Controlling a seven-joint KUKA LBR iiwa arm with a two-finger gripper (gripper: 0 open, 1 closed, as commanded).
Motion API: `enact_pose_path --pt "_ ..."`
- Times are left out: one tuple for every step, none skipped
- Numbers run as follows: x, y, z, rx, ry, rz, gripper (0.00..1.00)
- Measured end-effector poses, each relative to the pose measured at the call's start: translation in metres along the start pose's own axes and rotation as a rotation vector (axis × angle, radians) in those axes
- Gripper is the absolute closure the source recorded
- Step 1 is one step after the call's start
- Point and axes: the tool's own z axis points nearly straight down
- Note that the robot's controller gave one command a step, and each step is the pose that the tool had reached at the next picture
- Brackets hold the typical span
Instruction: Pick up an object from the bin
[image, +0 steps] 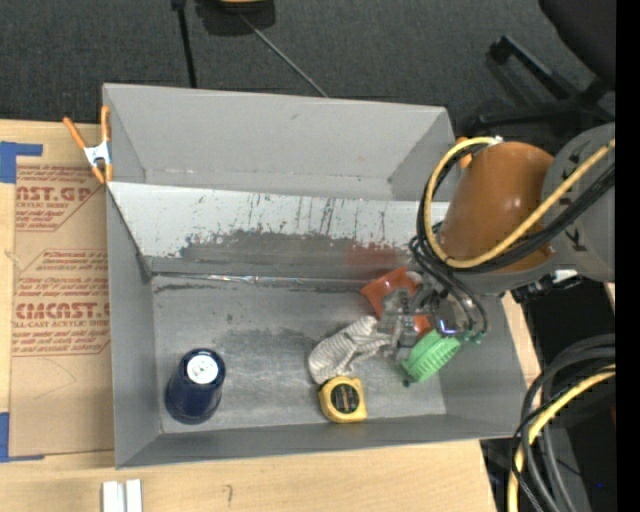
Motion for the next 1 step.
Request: enact_pose_path --pt "-0.0026 -0.0007 -0.0610 -0.001 -0.007 -0.005 1.00"
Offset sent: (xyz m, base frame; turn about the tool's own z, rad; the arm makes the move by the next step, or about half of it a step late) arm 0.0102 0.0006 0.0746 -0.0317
